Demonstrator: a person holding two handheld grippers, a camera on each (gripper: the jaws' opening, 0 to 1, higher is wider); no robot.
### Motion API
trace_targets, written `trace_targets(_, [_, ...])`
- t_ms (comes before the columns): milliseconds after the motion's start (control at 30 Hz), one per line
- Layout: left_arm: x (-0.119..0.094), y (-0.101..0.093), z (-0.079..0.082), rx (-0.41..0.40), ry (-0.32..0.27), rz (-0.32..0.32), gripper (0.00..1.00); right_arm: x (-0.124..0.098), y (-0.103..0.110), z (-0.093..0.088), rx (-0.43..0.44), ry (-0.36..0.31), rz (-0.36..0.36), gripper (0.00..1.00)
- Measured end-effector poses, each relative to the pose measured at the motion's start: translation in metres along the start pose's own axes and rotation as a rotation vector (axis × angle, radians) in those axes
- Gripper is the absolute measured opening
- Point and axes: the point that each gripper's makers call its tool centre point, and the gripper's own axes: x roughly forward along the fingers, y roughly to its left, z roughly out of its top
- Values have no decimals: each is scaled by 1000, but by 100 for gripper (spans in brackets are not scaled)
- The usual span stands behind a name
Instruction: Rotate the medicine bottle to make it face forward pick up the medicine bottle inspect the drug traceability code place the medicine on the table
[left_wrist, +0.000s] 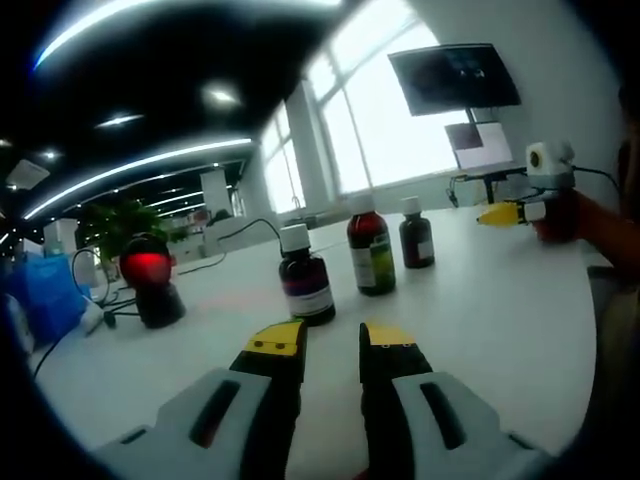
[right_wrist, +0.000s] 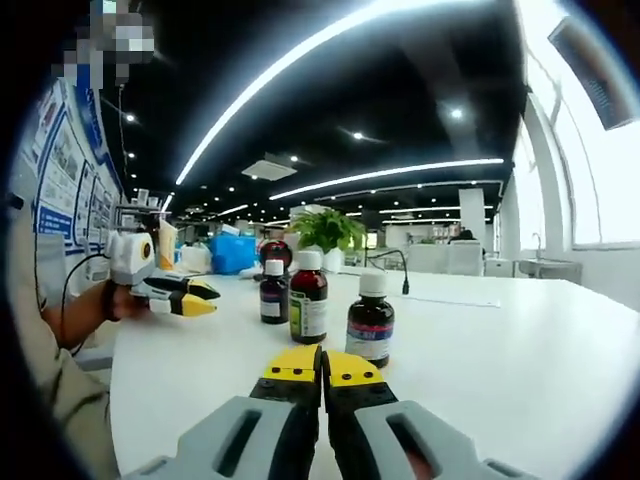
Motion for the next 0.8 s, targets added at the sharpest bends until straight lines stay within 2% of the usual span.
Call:
trace_targets(100, [0, -1, 0, 4, -1, -4, 14, 3, 1, -5, -28, 29, -4, 0])
trace_targets(200, [0, 0, 1, 3, -2, -5, 14, 2, 5, -4, -29, 25, 17, 0])
trace_targets(467, [0, 1, 0, 3, 0, -4, 14, 2, 1, -6, -19, 36, -8, 0])
trace_targets(800, [1, 2, 0, -1, 0, 2, 14, 1, 7, -4, -29, 33, 3, 0])
